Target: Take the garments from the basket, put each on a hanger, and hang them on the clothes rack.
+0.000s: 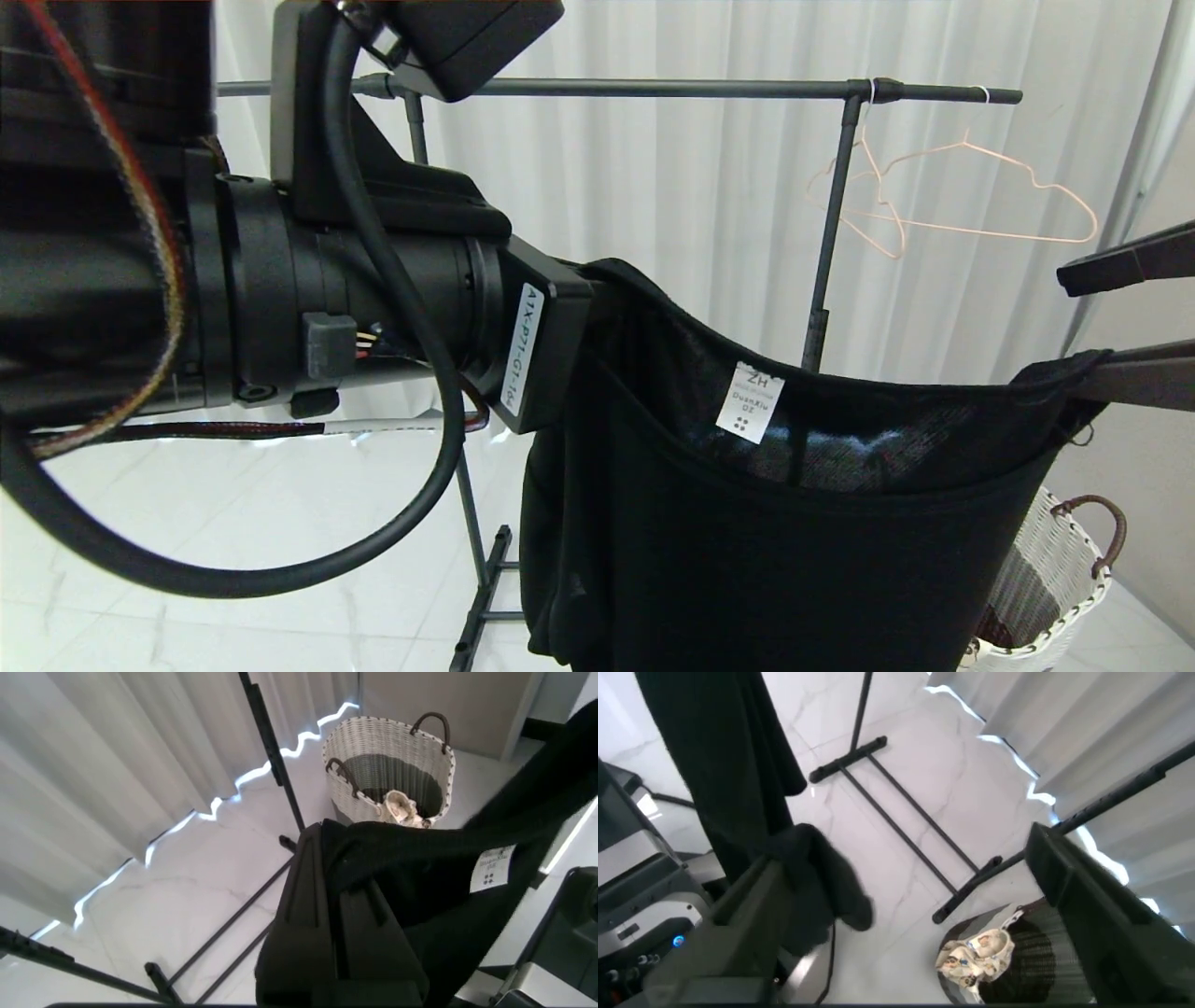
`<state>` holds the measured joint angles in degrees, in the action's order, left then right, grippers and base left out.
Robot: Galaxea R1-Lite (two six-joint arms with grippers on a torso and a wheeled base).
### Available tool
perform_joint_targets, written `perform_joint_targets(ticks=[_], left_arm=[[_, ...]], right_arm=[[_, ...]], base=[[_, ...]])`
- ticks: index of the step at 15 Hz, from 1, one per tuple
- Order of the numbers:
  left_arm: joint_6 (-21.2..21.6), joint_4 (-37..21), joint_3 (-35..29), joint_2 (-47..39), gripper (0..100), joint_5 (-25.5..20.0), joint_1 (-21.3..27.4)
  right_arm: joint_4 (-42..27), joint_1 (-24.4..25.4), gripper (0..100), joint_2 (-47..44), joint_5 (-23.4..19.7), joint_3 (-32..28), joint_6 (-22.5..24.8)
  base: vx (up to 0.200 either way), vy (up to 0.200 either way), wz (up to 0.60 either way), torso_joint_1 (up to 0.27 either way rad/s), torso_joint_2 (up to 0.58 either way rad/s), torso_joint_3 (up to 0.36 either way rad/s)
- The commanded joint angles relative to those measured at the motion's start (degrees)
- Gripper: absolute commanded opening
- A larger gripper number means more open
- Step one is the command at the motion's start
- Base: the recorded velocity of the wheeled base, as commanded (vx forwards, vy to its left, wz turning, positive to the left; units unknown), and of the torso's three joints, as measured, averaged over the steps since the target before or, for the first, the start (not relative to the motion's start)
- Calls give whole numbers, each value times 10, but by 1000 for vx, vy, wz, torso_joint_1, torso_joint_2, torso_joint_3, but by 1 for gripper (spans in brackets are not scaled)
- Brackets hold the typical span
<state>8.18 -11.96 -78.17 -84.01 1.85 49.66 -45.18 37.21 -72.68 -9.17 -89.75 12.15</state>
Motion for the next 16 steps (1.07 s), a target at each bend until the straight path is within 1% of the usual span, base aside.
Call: perform_joint_targets(ticks=[1,2,6,9,11,13,14,15,16], left_arm=[[0,0,0,1,0,1,0],[0,0,1,1,0,2,-2],[1,-1,2,-2,0,3,-31],[0,0,1,1,0,3,-35],[-1,0,4,0,0,7,-41],[1,0,9,1,0,18,-42],[25,-2,35,10,0,67,-53],[59,-3,75,24,0,119,-84],[81,-3,102,35,0,142,-105]], right_arm=[[0,0,100,1,-1,1,-2],[1,-4,100,2,0,0,-10],[0,-20,100,18,-1,16,-11],[0,-25,100,31,-1,40,-10],[0,-27,100,33,0,41,-10],[-2,-56,100,32,11,48,-7],[-29,-135,100,35,88,62,15],[-53,-197,100,37,152,70,29],[-65,-238,100,39,175,77,31]], base=[[0,0,0,0,0,0],[0,0,0,0,0,0],[0,0,0,0,0,0],[0,0,0,0,0,0],[0,0,0,0,0,0],[0,0,0,0,0,0],[0,0,0,0,0,0],[0,0,0,0,0,0],[0,0,0,0,0,0]])
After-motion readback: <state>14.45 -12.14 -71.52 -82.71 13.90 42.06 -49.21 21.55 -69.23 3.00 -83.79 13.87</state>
